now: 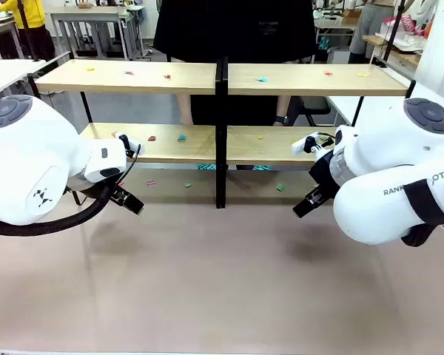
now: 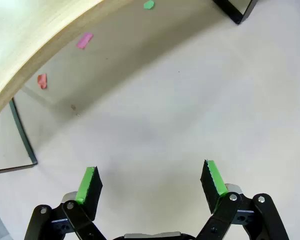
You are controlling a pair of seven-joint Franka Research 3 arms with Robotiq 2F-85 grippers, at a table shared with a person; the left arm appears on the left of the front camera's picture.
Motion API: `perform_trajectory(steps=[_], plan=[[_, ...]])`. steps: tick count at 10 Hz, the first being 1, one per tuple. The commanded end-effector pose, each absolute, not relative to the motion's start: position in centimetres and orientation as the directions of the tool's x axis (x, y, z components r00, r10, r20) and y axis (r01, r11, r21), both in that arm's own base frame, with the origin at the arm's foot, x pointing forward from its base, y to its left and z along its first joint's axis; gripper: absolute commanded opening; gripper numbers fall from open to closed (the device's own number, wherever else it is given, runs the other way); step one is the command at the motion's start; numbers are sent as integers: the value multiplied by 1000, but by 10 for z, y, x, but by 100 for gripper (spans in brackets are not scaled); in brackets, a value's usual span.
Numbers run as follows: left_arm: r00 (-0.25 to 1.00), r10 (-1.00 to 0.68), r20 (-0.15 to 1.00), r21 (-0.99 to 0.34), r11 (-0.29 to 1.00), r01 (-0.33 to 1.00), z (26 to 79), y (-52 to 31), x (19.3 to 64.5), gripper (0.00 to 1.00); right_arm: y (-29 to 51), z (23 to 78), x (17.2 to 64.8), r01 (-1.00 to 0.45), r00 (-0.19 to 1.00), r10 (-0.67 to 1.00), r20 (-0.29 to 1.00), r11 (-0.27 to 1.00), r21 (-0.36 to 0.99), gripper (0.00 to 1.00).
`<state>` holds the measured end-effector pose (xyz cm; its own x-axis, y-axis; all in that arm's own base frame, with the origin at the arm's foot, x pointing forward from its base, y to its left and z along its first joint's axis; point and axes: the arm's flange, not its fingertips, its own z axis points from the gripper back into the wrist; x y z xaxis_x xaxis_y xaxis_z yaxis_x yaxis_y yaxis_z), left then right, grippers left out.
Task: Clean the shelves.
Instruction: Pick up the Duster when the human hands it over.
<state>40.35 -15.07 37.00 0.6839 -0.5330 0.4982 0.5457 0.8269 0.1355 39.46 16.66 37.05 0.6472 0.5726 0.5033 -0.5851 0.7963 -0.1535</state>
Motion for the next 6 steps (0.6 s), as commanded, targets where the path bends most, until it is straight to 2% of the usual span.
perform_trajectory(steps=[1, 6], plan=[[684, -533, 498, 136, 827, 546, 370, -151, 403, 100, 167, 371, 395, -585, 647, 573, 503, 796, -154, 100], [684, -533, 498, 136, 827, 546, 370, -151, 403, 100, 167, 371, 395, -585, 647, 573, 503, 796, -154, 100]])
